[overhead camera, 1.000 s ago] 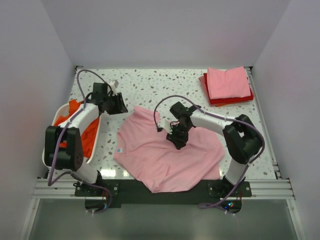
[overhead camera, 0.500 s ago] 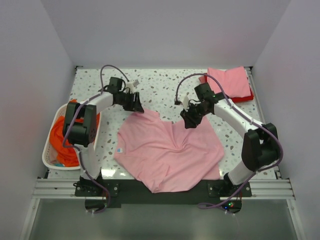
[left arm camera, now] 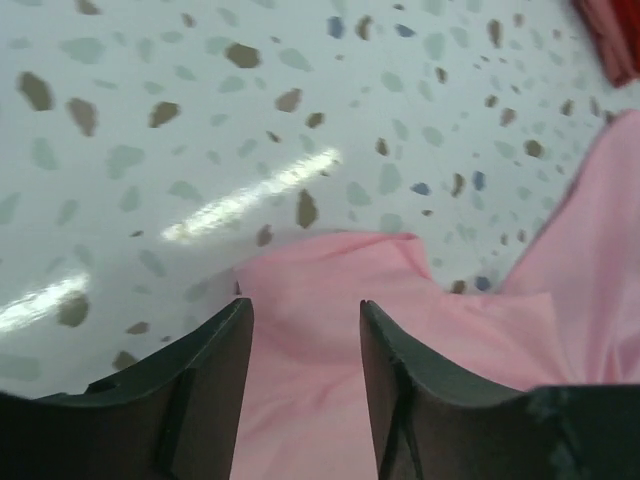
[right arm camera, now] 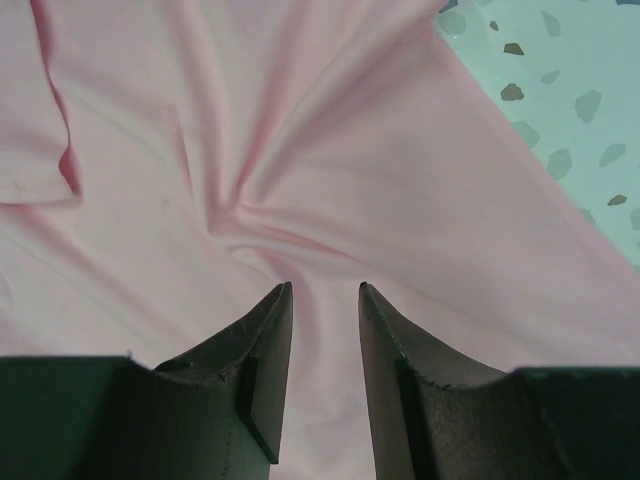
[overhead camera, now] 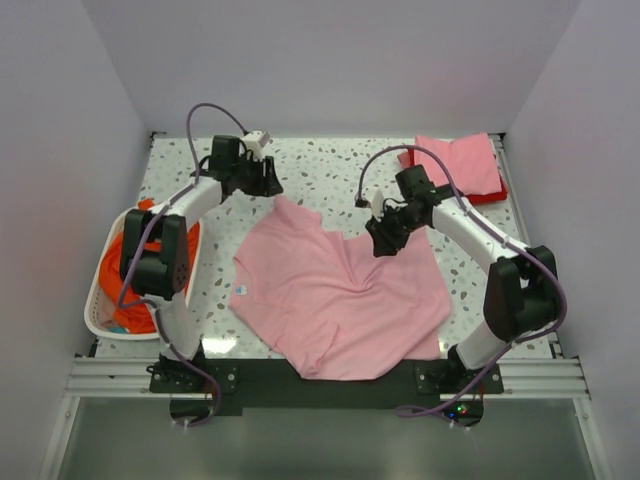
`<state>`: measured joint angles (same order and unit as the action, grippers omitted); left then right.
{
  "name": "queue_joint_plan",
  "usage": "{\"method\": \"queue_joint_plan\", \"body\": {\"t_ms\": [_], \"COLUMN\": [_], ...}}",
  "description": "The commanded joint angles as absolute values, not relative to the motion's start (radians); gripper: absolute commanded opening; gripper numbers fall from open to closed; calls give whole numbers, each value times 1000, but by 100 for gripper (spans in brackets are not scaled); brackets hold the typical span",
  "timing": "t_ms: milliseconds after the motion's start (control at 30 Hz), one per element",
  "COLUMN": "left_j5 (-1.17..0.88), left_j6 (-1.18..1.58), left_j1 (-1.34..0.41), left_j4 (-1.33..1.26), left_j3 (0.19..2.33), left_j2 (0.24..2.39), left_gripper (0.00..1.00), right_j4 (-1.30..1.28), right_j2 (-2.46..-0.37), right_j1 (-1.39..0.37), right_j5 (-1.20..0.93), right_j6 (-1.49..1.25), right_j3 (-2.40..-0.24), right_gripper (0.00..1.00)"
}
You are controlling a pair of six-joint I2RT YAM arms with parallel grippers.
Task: Fold and stack the t-shirts
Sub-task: Flatten the tshirt out
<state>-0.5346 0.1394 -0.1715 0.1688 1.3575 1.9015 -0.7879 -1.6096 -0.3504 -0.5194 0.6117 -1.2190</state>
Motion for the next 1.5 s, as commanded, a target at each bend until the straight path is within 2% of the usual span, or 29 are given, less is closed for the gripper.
{"method": "queue_joint_plan", "body": {"t_ms": [0, 67, 200, 333, 367, 400, 433, 567, 733, 767, 833, 900, 967, 1000, 1033, 1300, 1467], "left_j5": [-195, -163, -202, -215, -210, -203, -199, -180, -222, -216, -216, -204, -203, -204, -204, -215, -216], "left_j6": [156, 163, 143, 88, 83, 80, 75, 64, 64, 66, 74, 83, 87, 90, 95, 94, 92], "left_j1": [-161, -161, -164, -167, -166, -166, -166, -166, -166, -166, -166, -164, -163, -163, -163, -163, -161], "left_j4": [250, 279, 285, 402, 409, 410, 417, 413, 413, 414, 419, 423, 425, 423, 422, 420, 423], "left_j3": [1413, 1398, 1292, 1292, 1295, 1301, 1307, 1319, 1338, 1336, 1332, 1313, 1287, 1278, 1266, 1213, 1204], "left_j2": [1897, 1884, 1810, 1862, 1877, 1900, 1911, 1947, 1988, 1997, 1997, 1987, 1967, 1959, 1951, 1905, 1905], "left_gripper": [55, 60, 60, 60, 60, 60, 60, 60, 57, 55, 46, 30, 23, 14, 12, 4, 4], "right_j4": [-776, -773, -756, -671, -673, -683, -719, -770, -695, -672, -625, -597, -562, -555, -539, -508, -486], "right_j2": [-1598, -1605, -1628, -1696, -1724, -1793, -1828, -1972, -2084, -2100, -2135, -2181, -2227, -2241, -2256, -2376, -2410], "right_j1": [-339, -337, -337, -337, -339, -339, -341, -368, -425, -428, -434, -443, -446, -451, -451, -479, -482], "right_j5": [-549, -548, -540, -506, -512, -520, -543, -614, -594, -588, -557, -522, -511, -502, -489, -505, -494], "right_j6": [601, 601, 591, 519, 511, 488, 483, 427, 310, 245, 183, 99, 28, 8, -21, -123, -169], "right_j3": [-1209, -1206, -1203, -1232, -1256, -1326, -1368, -1572, -1673, -1698, -1726, -1767, -1808, -1821, -1831, -1930, -1951], "right_gripper": [37, 37, 37, 38, 39, 46, 48, 49, 49, 49, 49, 49, 49, 49, 49, 47, 43]}}
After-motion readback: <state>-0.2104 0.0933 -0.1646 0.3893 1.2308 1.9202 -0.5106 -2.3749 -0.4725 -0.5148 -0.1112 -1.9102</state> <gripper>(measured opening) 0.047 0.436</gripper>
